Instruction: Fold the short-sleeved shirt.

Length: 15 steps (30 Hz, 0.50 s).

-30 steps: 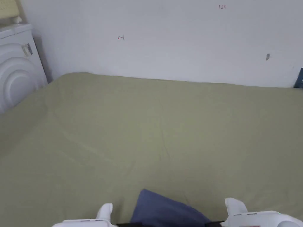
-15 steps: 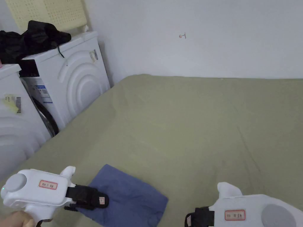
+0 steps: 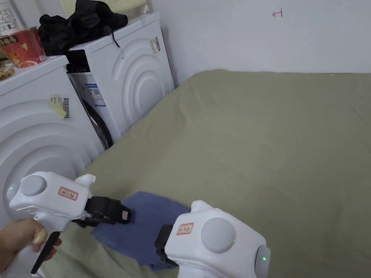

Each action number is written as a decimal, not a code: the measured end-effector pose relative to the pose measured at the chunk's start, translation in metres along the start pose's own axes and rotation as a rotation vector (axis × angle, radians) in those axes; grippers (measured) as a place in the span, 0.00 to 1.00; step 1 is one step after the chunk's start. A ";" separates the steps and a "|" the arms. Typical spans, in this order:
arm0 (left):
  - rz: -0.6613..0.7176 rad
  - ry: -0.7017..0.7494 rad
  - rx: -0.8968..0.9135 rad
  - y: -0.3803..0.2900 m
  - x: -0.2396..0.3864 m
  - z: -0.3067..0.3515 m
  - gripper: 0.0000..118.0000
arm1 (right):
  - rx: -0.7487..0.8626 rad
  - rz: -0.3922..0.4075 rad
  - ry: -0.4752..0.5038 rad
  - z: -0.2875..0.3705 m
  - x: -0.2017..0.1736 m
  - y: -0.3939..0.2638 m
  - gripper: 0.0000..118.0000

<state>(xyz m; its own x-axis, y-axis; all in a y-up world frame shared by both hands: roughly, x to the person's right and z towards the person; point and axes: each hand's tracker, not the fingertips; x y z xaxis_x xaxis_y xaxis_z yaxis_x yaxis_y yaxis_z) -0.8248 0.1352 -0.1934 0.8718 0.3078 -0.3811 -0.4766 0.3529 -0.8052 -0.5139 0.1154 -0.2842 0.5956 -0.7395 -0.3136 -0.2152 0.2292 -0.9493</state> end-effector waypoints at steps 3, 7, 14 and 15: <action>0.011 0.088 0.026 -0.001 0.001 0.039 0.83 | -0.032 0.037 0.006 0.022 0.019 0.004 0.00; -0.097 0.311 0.062 0.003 0.033 0.089 0.42 | 0.015 0.103 -0.060 0.075 0.063 0.009 0.00; -0.259 0.202 0.278 -0.023 0.185 0.098 0.01 | 0.154 0.126 -0.215 0.207 0.155 -0.001 0.00; -0.272 0.188 0.293 -0.030 0.213 0.089 0.01 | 0.166 0.115 -0.219 0.226 0.167 -0.001 0.00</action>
<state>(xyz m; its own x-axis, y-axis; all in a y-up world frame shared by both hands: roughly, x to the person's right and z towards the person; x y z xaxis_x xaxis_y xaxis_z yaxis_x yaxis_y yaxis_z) -0.6353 0.2687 -0.2105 0.9625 0.0123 -0.2709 -0.2151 0.6429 -0.7351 -0.2390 0.1345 -0.3406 0.7316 -0.5523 -0.3997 -0.1721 0.4176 -0.8922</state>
